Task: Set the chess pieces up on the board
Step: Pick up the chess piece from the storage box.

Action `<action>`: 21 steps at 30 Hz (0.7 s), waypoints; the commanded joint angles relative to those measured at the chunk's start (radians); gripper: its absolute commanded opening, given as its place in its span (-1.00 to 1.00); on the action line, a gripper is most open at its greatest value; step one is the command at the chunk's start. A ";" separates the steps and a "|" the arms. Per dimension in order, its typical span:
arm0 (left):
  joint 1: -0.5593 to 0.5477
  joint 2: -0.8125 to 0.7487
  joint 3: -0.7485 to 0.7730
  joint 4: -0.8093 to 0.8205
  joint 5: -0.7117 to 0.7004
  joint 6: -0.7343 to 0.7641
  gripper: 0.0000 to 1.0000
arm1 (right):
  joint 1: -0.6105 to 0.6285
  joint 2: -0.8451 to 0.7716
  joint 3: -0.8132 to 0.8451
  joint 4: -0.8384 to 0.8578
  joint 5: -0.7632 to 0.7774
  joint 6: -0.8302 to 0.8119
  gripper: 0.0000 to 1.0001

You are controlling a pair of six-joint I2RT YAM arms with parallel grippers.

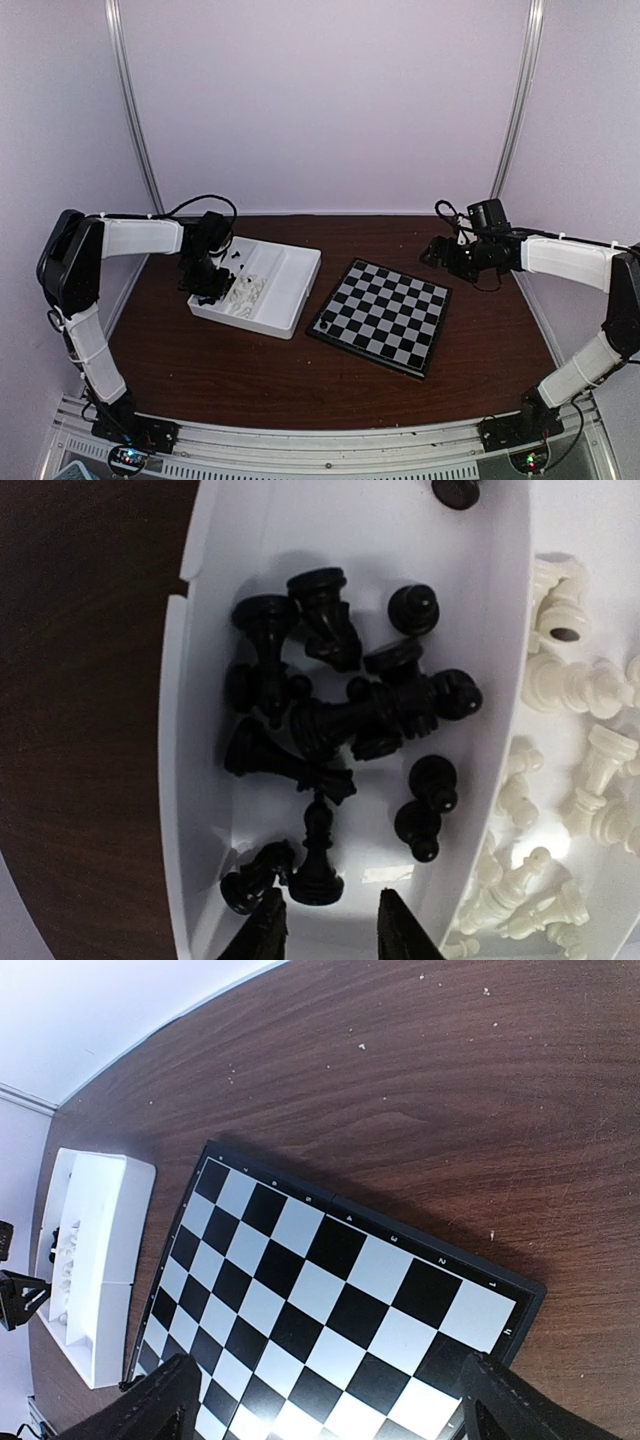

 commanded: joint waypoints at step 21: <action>0.017 0.107 0.083 -0.088 -0.045 -0.008 -0.70 | 0.006 -0.004 0.007 0.017 -0.001 0.006 0.87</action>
